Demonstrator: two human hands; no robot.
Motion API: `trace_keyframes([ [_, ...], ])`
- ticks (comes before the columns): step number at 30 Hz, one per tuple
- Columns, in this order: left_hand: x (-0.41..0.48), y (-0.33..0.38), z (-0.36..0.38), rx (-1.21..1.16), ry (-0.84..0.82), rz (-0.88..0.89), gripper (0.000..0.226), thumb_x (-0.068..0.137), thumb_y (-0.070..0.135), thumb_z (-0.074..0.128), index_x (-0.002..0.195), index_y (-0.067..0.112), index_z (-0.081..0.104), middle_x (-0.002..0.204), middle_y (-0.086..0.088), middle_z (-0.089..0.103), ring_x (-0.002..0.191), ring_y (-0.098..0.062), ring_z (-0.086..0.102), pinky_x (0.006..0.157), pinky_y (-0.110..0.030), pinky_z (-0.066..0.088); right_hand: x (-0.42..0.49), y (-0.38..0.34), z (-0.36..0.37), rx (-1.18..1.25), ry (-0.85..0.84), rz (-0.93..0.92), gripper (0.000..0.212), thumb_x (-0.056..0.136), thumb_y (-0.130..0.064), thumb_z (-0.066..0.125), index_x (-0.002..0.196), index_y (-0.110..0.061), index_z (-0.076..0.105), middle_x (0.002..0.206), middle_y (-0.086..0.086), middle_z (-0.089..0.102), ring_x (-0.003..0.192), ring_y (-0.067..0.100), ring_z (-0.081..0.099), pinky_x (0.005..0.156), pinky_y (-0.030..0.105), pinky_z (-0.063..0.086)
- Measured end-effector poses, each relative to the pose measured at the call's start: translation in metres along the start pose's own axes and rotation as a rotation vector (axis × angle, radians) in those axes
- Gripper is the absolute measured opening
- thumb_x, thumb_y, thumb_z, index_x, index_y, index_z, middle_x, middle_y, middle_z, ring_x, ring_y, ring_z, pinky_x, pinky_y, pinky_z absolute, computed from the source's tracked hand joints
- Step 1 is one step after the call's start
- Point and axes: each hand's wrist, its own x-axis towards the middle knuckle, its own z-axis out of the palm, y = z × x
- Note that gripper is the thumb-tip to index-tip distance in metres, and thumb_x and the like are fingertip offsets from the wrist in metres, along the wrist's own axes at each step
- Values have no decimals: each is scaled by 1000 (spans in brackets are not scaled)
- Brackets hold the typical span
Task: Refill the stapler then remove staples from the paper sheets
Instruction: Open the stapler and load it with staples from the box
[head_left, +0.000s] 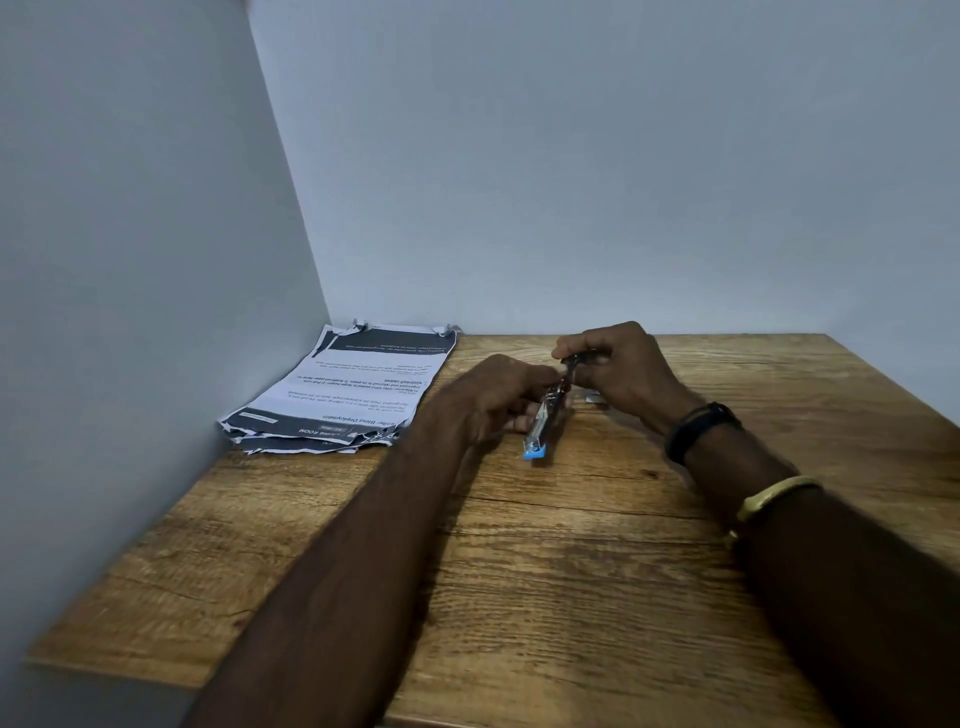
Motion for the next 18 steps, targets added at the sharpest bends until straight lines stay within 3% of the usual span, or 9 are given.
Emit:
trace_keyframes([
  [6,12,-6,-11,-160,85,-64,12,98,18,63,92,10,69,77,-1,72,60,-7,64,48,-17,56,-2,-2,-1,63,-60,-46,41,81,8,78,111,-20,79,137,5,66,126,19,62,100,32,55],
  [8,14,-7,-14,-246,134,-70,10,97,16,63,91,9,68,79,-2,71,66,-9,65,51,-19,58,-4,-6,-1,78,-102,-97,40,77,7,81,106,-21,80,136,8,66,129,18,61,105,34,52],
  [11,16,-9,-18,-314,194,-61,11,97,14,63,89,7,66,68,-2,72,52,-7,67,44,-18,56,-5,-11,1,104,-182,-119,37,73,8,82,103,-15,80,135,10,66,130,14,60,108,36,50],
  [13,16,-9,-19,-323,218,-50,10,97,12,63,89,7,65,73,-5,72,46,-5,65,41,-16,52,-5,-11,0,91,-228,-142,36,72,5,83,104,-12,80,132,9,68,131,8,57,109,31,47],
  [16,18,-10,-19,-300,222,-31,8,96,11,63,89,8,65,83,-7,69,54,-8,68,46,-17,57,-8,-9,-2,135,-278,-146,35,71,-10,88,106,-9,80,125,3,70,125,-2,59,102,17,48],
  [18,19,-11,-17,-287,202,-17,5,96,9,62,93,7,66,82,-7,71,62,-12,70,54,-20,61,-8,-7,-2,183,-259,-116,35,71,-19,87,104,-8,80,123,2,71,118,2,64,98,20,51],
])
